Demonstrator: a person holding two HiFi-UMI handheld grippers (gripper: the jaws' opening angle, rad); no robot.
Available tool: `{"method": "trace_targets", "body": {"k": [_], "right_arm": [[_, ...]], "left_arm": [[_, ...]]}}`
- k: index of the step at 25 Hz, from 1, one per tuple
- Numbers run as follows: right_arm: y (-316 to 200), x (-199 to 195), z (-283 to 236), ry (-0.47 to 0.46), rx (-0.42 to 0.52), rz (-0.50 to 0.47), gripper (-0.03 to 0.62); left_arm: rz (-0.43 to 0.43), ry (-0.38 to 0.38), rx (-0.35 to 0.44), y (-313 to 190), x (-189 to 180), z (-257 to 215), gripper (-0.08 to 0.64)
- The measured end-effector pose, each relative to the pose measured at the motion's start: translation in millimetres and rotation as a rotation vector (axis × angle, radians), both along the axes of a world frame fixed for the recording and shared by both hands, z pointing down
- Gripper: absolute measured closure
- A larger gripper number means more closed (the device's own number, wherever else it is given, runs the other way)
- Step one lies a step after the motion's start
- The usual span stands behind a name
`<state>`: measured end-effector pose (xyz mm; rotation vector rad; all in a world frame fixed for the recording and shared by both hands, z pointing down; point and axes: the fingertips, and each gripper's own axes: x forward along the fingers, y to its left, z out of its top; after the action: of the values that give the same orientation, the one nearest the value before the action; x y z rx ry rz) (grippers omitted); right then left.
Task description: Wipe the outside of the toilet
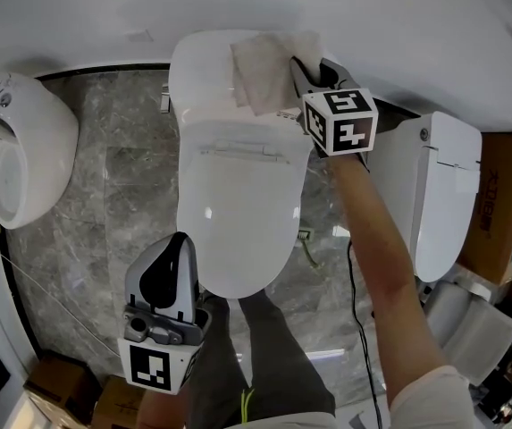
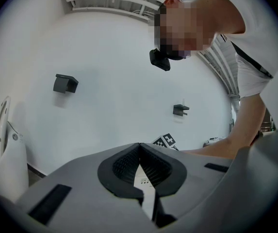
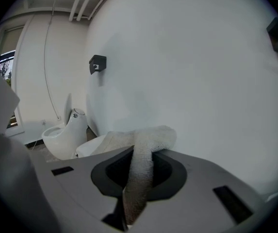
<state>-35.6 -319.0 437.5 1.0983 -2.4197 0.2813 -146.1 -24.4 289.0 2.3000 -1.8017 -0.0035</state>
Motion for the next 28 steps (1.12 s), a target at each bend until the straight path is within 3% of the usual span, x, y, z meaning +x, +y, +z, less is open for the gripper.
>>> {"method": "trace_targets", "body": {"k": [28], "right_arm": [[-7, 136, 31, 0.018, -0.043, 0.142, 0.522]], "left_arm": [[0.089, -0.033, 0.015, -29, 77, 0, 0.543]]}}
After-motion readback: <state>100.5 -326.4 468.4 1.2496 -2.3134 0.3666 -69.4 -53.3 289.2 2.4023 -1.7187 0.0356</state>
